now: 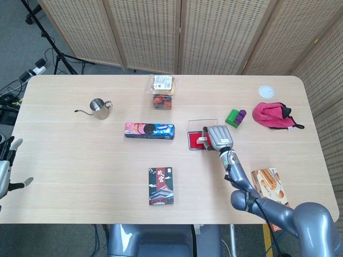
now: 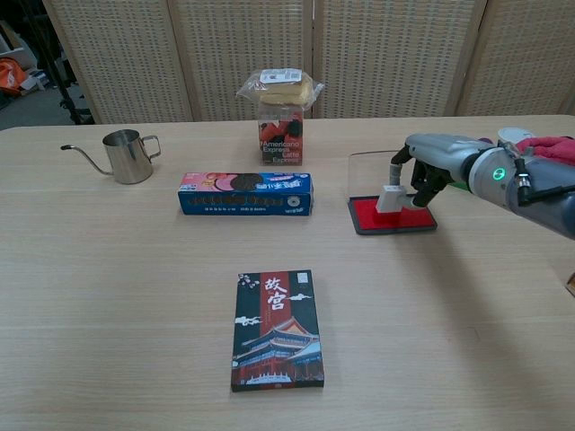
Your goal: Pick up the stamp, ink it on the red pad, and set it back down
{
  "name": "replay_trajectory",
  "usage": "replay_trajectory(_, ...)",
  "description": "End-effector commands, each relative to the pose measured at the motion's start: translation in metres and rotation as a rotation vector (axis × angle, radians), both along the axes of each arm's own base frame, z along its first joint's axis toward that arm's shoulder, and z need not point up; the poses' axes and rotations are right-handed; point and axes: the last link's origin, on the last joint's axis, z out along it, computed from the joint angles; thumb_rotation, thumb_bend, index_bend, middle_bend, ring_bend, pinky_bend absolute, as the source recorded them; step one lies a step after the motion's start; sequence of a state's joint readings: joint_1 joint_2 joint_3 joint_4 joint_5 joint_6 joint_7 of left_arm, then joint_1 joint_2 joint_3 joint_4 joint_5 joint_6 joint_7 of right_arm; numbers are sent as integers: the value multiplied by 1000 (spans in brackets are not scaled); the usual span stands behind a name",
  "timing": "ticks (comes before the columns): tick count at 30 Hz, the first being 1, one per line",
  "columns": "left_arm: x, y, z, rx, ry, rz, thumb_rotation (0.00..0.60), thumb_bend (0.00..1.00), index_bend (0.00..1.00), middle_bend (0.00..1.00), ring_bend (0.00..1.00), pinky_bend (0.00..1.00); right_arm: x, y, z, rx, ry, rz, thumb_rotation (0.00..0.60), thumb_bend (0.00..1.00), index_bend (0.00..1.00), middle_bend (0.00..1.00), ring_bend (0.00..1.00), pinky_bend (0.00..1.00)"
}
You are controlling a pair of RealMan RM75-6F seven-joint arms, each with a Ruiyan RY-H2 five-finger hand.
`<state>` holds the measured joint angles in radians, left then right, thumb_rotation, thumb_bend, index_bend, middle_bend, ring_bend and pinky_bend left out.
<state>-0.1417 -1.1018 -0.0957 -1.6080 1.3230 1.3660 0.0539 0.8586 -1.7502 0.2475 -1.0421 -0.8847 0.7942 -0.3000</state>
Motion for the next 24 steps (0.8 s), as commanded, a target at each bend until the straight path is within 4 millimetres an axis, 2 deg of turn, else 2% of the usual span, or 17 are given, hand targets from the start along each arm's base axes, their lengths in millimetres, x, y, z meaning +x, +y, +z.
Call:
replay_trajectory(1,0,0,1,1,-1,-1,600,0,0,0,0,0,1,1,-1,1,6,2,600,620,571,939,1000,1000)
replay_trajectory(9,0,-1,1,3,-7,-1,600,0,0,0,0,0,3,2,-2,-1,11,1,600,620,571,942,1000,1000)
replay_trajectory(14,1,-3,3,7,-12,-5,600,0,0,0,0,0,8,1,6,-24,-35,-1,600,620,571,942,1000,1000)
replay_trajectory(19,1,-4,3,7,-14,-9,600,0,0,0,0,0,22,-2,27,-52,-139,-2,600,620,571,942,1000,1000)
replay_trajectory(21,2,-4,3,7,-13,-13,600,0,0,0,0,0,27,-4,42,-76,-172,11,600,620,571,942,1000,1000)
replay_trajectory(24,3,-5,3,5,-13,-17,600,0,0,0,0,0,28,-2,56,-93,-179,27,600,620,571,942,1000,1000)
